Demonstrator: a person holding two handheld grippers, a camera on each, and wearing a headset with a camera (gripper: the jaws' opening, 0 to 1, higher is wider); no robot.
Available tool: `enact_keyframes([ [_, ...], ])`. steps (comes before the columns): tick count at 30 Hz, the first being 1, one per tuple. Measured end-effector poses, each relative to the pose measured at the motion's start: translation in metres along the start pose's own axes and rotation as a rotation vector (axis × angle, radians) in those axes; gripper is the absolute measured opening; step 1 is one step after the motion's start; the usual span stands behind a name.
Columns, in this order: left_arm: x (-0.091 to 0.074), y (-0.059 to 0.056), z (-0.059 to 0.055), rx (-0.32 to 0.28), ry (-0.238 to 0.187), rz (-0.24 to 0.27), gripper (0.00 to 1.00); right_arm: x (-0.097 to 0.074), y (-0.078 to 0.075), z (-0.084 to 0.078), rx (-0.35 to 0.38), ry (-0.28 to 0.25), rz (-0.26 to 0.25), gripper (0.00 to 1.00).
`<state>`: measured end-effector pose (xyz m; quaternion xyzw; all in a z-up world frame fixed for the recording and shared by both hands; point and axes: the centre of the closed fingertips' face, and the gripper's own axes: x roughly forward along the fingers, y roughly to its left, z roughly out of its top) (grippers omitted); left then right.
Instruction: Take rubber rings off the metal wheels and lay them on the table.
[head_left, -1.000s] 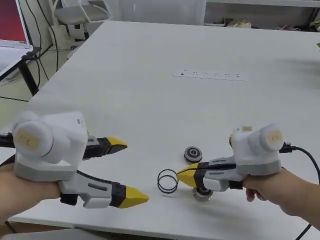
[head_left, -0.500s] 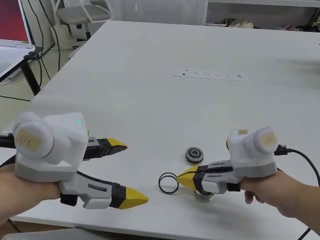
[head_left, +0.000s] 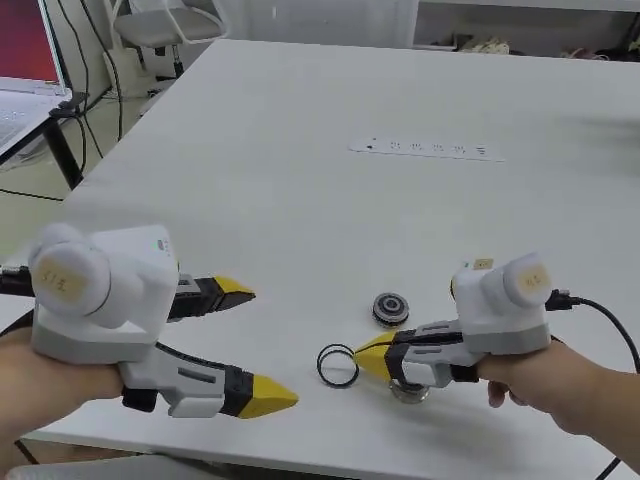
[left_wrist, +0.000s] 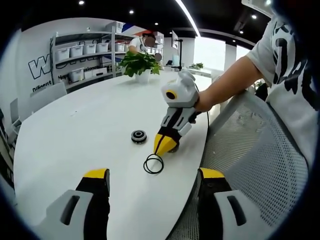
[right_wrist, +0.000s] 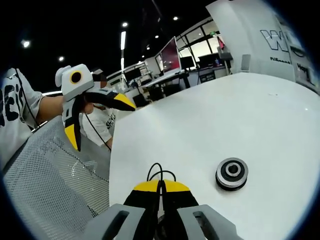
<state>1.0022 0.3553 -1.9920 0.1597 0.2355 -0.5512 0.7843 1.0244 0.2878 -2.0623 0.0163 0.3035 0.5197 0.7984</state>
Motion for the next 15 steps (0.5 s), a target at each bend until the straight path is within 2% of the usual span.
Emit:
enact_keyframes([
  [15,-0.0001,0.0010,-0.0055,-0.011,0.015,0.001,0.69,0.0025,-0.0033,-0.0057,-0.009,0.024,-0.018,0.00],
])
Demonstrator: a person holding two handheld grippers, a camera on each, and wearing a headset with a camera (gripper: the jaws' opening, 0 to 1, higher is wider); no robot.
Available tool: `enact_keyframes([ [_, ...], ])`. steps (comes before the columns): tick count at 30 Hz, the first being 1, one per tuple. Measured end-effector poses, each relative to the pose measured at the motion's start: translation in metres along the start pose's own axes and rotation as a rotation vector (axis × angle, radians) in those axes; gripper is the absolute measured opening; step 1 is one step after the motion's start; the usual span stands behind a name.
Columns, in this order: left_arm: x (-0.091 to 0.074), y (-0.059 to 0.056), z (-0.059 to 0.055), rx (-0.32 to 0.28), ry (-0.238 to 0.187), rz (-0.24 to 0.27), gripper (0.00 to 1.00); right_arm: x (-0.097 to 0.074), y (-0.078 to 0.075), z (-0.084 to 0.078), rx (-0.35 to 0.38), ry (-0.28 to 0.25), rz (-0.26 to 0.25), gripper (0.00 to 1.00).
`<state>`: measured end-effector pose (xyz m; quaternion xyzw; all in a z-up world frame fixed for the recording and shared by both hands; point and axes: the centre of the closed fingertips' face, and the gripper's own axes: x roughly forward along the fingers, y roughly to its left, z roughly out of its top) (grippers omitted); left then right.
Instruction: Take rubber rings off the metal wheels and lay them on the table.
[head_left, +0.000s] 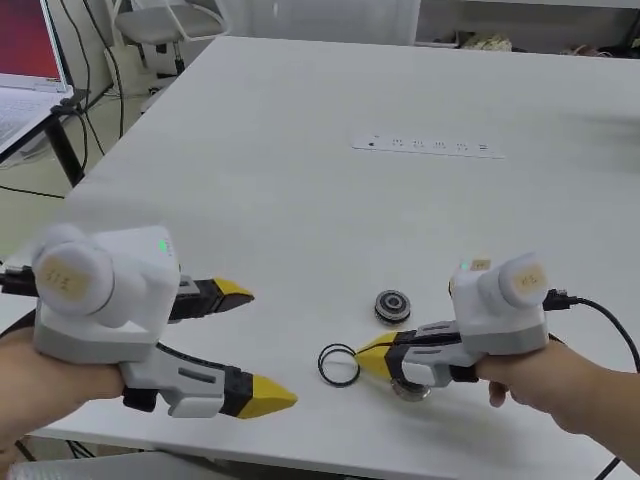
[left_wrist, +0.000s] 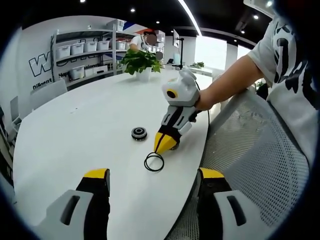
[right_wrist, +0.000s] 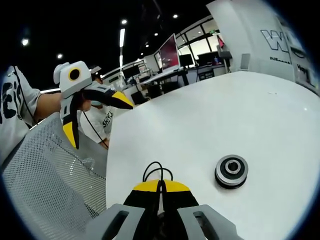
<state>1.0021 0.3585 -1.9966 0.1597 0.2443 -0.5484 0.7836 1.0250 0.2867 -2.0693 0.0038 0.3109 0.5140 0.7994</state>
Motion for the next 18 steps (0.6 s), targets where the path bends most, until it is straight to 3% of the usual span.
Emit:
enact_keyframes([
  [18,0.0016,-0.0025,-0.0032,-0.005,0.012,-0.007,0.68,0.0007,-0.0020,-0.0043,-0.007,0.022,-0.013,0.00],
])
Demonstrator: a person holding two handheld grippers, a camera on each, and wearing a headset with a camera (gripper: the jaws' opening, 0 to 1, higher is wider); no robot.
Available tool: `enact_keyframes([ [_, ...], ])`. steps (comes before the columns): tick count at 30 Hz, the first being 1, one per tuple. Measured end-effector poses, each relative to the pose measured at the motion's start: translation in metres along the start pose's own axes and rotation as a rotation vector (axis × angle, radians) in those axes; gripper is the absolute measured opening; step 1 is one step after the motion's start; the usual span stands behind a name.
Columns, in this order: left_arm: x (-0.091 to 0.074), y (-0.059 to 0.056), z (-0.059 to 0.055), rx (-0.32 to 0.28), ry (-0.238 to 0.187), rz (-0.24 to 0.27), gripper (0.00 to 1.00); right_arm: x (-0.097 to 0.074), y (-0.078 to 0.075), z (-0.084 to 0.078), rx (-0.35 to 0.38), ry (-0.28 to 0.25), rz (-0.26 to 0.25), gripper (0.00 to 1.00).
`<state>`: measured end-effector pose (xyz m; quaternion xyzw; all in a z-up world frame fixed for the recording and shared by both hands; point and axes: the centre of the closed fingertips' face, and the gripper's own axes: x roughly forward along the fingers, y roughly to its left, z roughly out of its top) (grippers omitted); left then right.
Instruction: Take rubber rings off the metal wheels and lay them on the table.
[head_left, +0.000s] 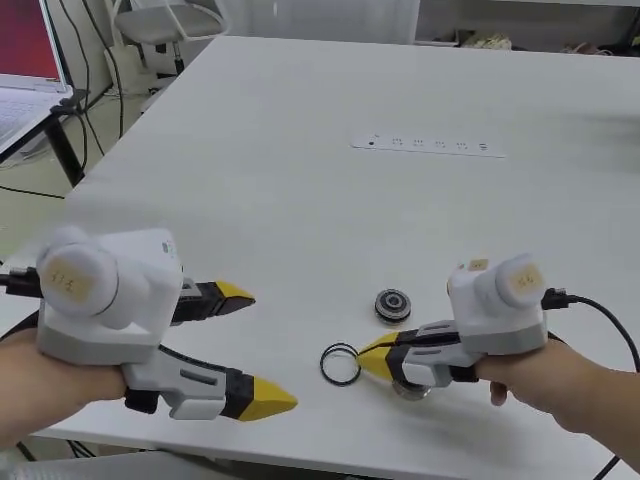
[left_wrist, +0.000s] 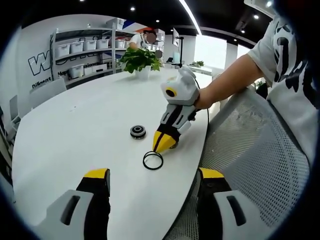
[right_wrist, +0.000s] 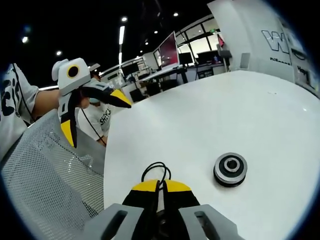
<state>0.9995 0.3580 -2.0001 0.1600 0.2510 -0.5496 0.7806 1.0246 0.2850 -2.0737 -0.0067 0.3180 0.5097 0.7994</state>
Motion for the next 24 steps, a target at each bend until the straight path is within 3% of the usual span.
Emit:
enact_keyframes([
  [16,0.003,-0.002,-0.001,-0.002,0.018,-0.016,0.67,-0.001,-0.001,0.000,-0.014,0.006,-0.013,0.06],
  [24,0.006,0.000,0.002,-0.005,0.013,-0.018,0.67,-0.011,-0.005,0.010,0.002,-0.034,-0.022,0.09],
])
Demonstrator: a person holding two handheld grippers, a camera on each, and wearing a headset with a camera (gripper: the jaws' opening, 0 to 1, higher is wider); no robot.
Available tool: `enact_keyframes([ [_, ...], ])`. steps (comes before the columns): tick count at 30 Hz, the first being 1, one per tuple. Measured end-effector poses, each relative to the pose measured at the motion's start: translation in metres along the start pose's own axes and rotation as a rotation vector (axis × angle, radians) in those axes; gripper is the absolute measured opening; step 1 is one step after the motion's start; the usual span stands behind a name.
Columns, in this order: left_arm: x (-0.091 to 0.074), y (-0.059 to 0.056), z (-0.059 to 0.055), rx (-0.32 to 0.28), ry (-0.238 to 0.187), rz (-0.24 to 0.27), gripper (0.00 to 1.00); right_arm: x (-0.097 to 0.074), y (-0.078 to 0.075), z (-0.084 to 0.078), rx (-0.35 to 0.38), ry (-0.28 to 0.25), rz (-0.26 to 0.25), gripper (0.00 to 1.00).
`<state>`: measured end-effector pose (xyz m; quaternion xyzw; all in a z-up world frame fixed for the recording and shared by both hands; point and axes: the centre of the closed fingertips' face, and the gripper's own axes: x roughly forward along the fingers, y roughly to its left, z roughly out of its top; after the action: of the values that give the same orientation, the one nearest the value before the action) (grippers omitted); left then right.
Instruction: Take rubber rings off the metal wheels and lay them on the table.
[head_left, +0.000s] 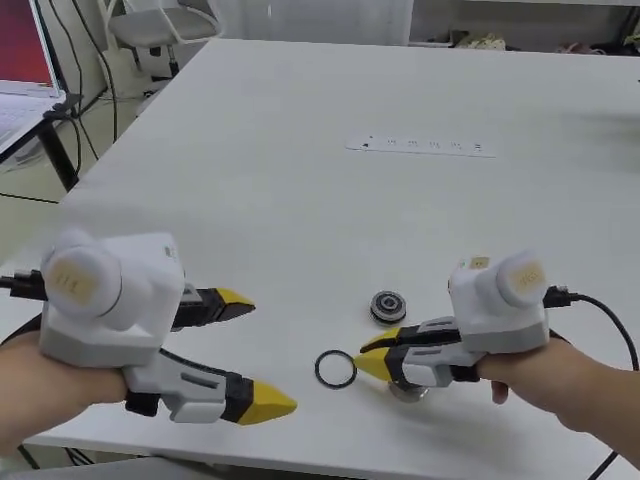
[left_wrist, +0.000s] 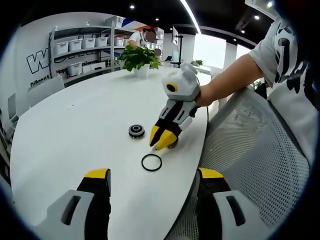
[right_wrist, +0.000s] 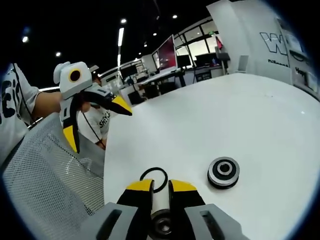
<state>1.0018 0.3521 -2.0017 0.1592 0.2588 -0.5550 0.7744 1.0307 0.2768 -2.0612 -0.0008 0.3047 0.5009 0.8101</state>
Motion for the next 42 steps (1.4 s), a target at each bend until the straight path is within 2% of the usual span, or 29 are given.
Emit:
enact_keyframes([
  [7,0.002,0.008,0.006,-0.004,-0.009,0.005,0.67,-0.010,-0.006,0.013,0.014,-0.049,-0.019,0.11],
  [17,0.008,0.027,0.026,0.005,-0.035,0.022,0.65,-0.031,-0.025,0.030,0.025,-0.120,-0.073,0.14],
  [24,0.019,0.038,0.039,-0.009,-0.054,0.021,0.64,-0.044,-0.037,0.030,0.027,-0.137,-0.118,0.16],
  [34,0.038,0.045,0.046,0.000,-0.049,0.007,0.62,-0.054,-0.050,0.025,0.042,-0.152,-0.165,0.18],
  [37,0.044,0.050,0.047,0.007,-0.040,0.009,0.61,-0.054,-0.053,0.022,0.042,-0.146,-0.173,0.19],
  [42,0.055,0.055,0.049,-0.005,-0.038,0.001,0.56,-0.055,-0.057,0.018,0.039,-0.139,-0.185,0.21],
])
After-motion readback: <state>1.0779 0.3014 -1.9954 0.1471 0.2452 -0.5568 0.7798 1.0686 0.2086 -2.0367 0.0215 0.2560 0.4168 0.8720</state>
